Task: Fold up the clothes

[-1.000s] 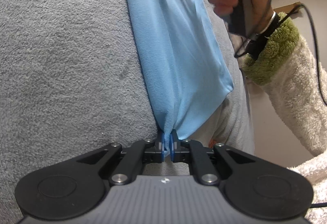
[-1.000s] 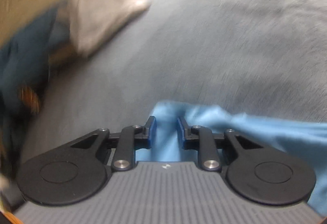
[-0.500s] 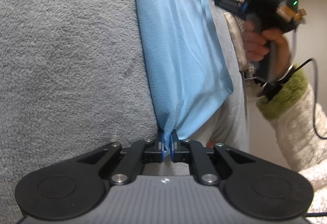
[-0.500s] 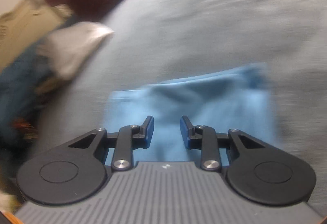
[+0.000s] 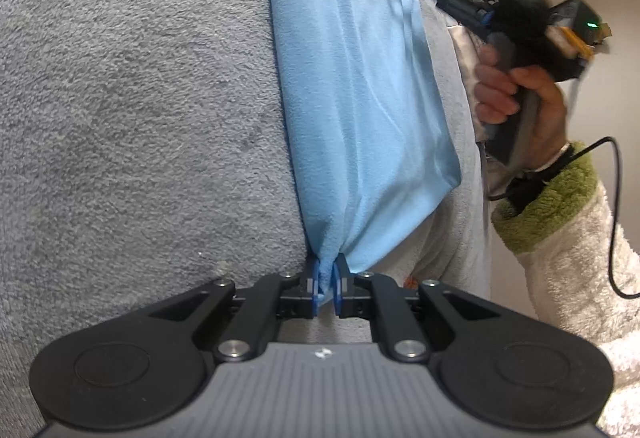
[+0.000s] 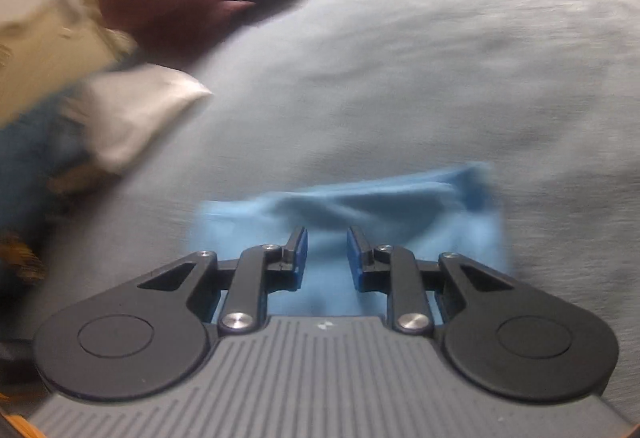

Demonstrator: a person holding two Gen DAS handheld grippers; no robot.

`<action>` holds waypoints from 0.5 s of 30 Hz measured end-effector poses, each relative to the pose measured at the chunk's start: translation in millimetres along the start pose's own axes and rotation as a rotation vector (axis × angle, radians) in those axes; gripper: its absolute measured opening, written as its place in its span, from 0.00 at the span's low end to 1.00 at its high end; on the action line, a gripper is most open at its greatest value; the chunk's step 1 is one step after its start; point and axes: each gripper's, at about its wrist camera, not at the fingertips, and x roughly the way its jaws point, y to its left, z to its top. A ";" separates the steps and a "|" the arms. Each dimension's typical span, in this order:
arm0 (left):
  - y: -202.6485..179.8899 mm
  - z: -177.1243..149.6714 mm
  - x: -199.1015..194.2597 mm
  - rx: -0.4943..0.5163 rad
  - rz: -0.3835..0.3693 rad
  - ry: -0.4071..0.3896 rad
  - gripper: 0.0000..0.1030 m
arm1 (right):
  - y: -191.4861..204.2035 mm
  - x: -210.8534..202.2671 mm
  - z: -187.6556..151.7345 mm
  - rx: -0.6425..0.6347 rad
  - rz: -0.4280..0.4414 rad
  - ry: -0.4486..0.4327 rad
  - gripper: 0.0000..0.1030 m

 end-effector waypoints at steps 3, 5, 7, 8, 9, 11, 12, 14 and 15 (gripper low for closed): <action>-11.5 2.2 11.1 0.000 0.006 0.000 0.10 | 2.5 -16.3 -12.0 -0.026 0.002 -0.002 0.00; -17.2 2.6 17.4 0.000 0.009 0.000 0.10 | 4.2 -27.2 -19.9 -0.043 0.004 -0.003 0.07; -22.9 3.0 23.7 -0.001 0.013 0.000 0.10 | 5.9 -38.1 -27.9 -0.060 0.005 -0.004 0.07; -25.7 3.2 26.9 -0.001 0.015 0.000 0.11 | 6.8 -43.6 -31.9 -0.069 0.006 -0.004 0.07; -28.6 3.4 30.0 -0.001 0.016 0.000 0.11 | 7.6 -49.0 -35.9 -0.077 0.007 -0.005 0.07; -34.3 7.6 35.2 -0.001 0.019 0.000 0.11 | 9.3 -59.9 -43.9 -0.095 0.009 -0.006 0.07; -36.6 8.7 36.6 -0.002 0.020 0.000 0.12 | 10.2 -65.4 -47.9 -0.103 0.009 -0.006 0.07; -41.4 10.0 39.1 -0.004 0.021 -0.002 0.16 | 8.2 -66.2 -64.5 -0.174 -0.100 0.042 0.06; -44.2 9.7 39.9 -0.001 0.020 -0.002 0.18 | 7.2 -66.5 -72.9 -0.211 -0.156 0.067 0.06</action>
